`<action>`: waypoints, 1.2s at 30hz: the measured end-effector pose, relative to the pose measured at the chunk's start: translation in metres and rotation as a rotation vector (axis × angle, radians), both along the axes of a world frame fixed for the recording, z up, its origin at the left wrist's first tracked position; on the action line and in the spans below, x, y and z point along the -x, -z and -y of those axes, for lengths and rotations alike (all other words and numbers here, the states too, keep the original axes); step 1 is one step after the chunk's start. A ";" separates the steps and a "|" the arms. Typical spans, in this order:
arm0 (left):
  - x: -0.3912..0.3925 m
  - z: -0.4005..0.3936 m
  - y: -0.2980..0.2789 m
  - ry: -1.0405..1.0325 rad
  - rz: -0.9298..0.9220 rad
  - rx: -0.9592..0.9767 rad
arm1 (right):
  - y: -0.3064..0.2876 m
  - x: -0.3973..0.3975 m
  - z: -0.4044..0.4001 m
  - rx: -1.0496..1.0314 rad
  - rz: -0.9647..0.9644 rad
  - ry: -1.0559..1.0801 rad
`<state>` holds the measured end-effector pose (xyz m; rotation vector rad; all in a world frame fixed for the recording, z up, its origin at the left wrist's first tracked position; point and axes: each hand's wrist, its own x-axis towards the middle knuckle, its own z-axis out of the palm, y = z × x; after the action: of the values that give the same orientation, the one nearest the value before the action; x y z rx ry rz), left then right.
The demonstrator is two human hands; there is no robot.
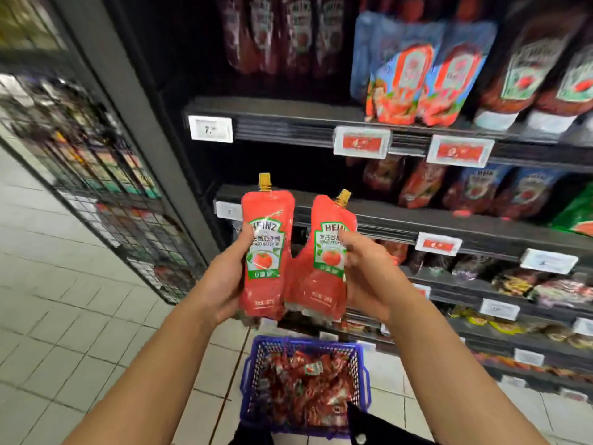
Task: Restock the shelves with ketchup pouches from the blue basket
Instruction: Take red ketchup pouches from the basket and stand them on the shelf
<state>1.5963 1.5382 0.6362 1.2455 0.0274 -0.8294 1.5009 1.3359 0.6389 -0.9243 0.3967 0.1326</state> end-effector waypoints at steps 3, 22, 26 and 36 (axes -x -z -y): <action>-0.033 0.001 -0.023 -0.031 0.064 0.045 | -0.022 -0.016 -0.001 0.123 0.128 -0.007; -0.243 0.012 -0.136 0.153 0.512 0.066 | -0.134 -0.169 -0.034 0.377 0.269 0.353; -0.266 0.031 -0.159 0.182 0.576 0.119 | -0.137 -0.183 -0.029 0.379 0.249 0.387; -0.328 0.084 -0.171 -0.096 0.605 -0.017 | -0.158 -0.204 0.003 0.375 0.248 0.374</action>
<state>1.9246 1.4546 0.8068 1.4560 -0.3903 -0.3461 1.7050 1.3325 0.7969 -1.2013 0.3627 -0.4082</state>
